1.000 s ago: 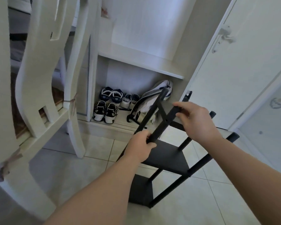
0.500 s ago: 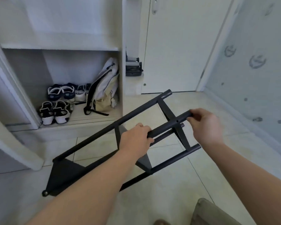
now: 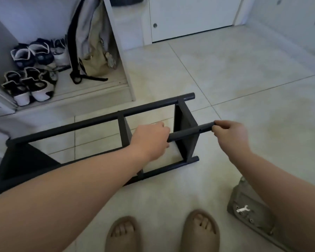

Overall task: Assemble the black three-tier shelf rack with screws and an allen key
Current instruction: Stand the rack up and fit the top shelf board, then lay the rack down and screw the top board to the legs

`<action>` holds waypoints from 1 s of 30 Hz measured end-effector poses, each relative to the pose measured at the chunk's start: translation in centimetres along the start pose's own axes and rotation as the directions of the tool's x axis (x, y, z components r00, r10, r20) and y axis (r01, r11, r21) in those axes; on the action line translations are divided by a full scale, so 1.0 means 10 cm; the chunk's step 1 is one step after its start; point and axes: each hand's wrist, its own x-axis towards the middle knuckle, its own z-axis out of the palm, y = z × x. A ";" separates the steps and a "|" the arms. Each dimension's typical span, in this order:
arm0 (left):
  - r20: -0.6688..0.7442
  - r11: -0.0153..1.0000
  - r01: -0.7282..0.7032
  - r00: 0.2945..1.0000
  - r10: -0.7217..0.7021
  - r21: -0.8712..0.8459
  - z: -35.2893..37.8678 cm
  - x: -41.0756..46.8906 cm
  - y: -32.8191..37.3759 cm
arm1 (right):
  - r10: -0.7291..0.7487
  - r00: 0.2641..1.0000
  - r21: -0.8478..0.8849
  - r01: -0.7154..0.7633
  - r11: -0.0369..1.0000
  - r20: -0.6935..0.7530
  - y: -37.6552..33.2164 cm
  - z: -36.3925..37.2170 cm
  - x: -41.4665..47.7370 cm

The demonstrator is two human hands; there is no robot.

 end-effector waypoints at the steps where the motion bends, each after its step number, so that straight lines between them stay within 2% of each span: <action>1: -0.006 1.000 -0.003 1.000 0.003 -0.003 0.06 0.00 -0.06 | 0.004 1.000 0.013 -0.004 1.000 0.006 0.01 0.09 0.03; 8: -0.025 0.997 0.071 0.997 -0.071 -0.020 0.18 -0.05 -0.40 | -0.030 0.997 0.015 0.029 0.999 0.074 -0.17 0.43 0.12; 14: 0.006 0.993 0.107 0.994 -0.107 -0.048 0.18 -0.27 -0.36 | -0.046 0.969 -0.171 0.090 0.981 0.243 -0.23 0.21 -0.17; 17: -0.088 1.000 0.020 0.996 -0.021 -0.005 0.13 -0.40 -0.18 | -0.096 0.944 -0.364 0.214 0.907 0.315 -0.19 -0.10 -0.42; 20: -0.117 0.992 -0.116 0.987 0.110 -0.051 0.07 -0.50 0.11 | -0.123 0.913 -0.498 0.321 0.806 0.389 -0.07 -0.44 -0.66; 26: 0.048 0.935 -0.353 0.934 0.354 -0.017 0.17 -0.61 0.82 | -0.014 0.896 -0.652 0.335 0.680 0.445 0.44 -1.13 -0.95; 30: 0.162 0.901 -0.421 0.887 0.433 -0.104 0.28 -0.54 1.23 | 0.054 0.909 -0.720 0.290 0.631 0.413 0.92 -1.47 -0.93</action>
